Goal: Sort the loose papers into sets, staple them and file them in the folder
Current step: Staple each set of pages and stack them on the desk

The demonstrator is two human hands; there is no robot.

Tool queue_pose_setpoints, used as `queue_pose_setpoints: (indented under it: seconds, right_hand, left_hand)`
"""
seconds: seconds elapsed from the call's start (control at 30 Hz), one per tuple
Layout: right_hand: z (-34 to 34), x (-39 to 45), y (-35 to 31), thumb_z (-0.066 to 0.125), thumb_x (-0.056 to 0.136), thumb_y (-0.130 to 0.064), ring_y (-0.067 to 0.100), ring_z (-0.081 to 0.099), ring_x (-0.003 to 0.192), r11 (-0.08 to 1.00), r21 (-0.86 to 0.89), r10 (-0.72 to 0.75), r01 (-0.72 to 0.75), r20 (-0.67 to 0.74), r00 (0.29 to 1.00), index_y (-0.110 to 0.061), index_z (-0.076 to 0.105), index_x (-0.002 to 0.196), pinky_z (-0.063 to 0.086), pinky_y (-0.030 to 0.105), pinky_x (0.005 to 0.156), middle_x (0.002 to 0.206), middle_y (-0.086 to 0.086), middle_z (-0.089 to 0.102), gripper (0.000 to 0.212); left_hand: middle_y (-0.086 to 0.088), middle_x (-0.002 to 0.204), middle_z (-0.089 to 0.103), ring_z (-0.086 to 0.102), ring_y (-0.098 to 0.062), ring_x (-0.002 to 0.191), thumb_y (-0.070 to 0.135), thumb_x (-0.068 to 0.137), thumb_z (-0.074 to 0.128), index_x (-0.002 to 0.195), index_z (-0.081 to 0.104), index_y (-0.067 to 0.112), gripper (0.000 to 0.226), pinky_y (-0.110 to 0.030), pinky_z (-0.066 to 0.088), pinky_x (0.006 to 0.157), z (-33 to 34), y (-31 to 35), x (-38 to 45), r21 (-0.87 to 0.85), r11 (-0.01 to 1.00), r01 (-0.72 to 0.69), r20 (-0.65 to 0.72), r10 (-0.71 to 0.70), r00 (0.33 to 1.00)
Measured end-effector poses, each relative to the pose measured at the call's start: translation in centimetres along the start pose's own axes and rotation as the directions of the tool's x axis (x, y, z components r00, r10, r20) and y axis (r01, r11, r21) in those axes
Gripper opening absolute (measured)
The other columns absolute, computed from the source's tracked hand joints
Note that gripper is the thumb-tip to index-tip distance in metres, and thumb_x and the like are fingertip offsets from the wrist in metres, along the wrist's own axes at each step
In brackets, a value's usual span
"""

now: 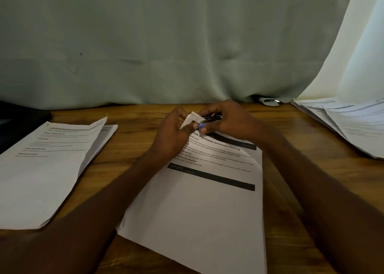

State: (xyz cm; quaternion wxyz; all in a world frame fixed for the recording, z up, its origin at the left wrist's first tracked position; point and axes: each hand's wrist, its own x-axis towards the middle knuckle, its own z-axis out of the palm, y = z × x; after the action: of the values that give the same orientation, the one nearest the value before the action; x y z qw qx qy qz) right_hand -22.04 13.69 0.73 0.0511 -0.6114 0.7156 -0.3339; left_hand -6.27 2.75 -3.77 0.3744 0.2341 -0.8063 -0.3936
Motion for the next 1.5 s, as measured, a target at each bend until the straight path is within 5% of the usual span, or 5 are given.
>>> queue_pose_setpoints:
  seconds: [0.2, 0.53, 1.03, 1.17, 1.5]
  right_hand:
    - [-0.2, -0.2, -0.4, 0.086, 0.080, -0.025, 0.005, 0.063, 0.109, 1.000, 0.013, 0.005, -0.005, 0.028, 1.000, -0.024, 0.074, 0.121, 0.047, 0.027, 0.095, 0.119, -0.010, 0.072, 0.042]
    - [-0.3, -0.3, -0.3, 0.084, 0.082, -0.026, -0.009, 0.060, 0.095, 1.000, 0.021, 0.021, -0.022, 0.035, 0.999, -0.025, 0.075, 0.117, 0.041, 0.017, 0.082, 0.096, -0.028, 0.065, 0.036]
    - [-0.7, -0.5, -0.6, 0.053, 0.105, -0.037, -0.003, 0.061, 0.099, 0.998, 0.061, 0.013, -0.009, -0.072, 0.997, -0.044, 0.048, 0.146, 0.049, 0.016, 0.081, 0.120, -0.019, 0.062, 0.041]
    - [-0.3, -0.2, -0.4, 0.061, 0.101, -0.042, 0.006, 0.055, 0.105, 0.994, 0.017, 0.110, -0.109, -0.162, 0.981, -0.035, 0.044, 0.148, 0.048, 0.029, 0.090, 0.127, -0.013, 0.054, 0.051]
    - [2.1, -0.2, -2.1, 0.070, 0.089, -0.029, 0.016, 0.061, 0.081, 0.900, -0.405, 0.118, -0.161, -0.129, 0.985, -0.032, 0.066, 0.098, 0.044, 0.026, 0.066, 0.082, -0.012, 0.062, 0.010]
  left_hand:
    - [-0.008, 0.101, 0.074, 0.073, -0.026, 0.091, 0.023, 0.095, 0.074, 0.107, 0.057, 0.012, 0.023, -0.051, 0.060, 0.081, -0.2, 0.0, -0.1, -0.082, 0.997, -0.010, 0.073, 0.016, 0.997]
    - [0.003, 0.097, 0.072, 0.068, 0.002, 0.076, 0.029, 0.094, 0.074, 0.107, 0.055, 0.022, 0.024, -0.014, 0.051, 0.058, -1.0, -0.7, 0.4, -0.051, 0.997, -0.058, 0.162, 0.065, 0.985]
    - [-0.008, 0.095, 0.079, 0.078, -0.023, 0.087, 0.020, 0.102, 0.063, 0.105, 0.059, 0.013, 0.009, -0.037, 0.062, 0.074, -1.2, -1.5, 1.2, -0.287, 0.952, 0.107, 0.106, -0.079, 0.991]
    - [0.000, 0.084, 0.079, 0.077, -0.015, 0.077, 0.017, 0.101, 0.064, 0.102, 0.059, 0.012, 0.008, -0.020, 0.057, 0.060, -1.5, -1.6, 1.3, -0.354, 0.926, 0.128, 0.076, -0.108, 0.991]
    - [-0.004, 0.083, 0.079, 0.078, -0.020, 0.075, 0.018, 0.102, 0.063, 0.107, 0.057, 0.011, 0.010, -0.026, 0.060, 0.060, -1.1, -1.5, 1.4, -0.339, 0.934, 0.111, 0.068, -0.093, 0.993]
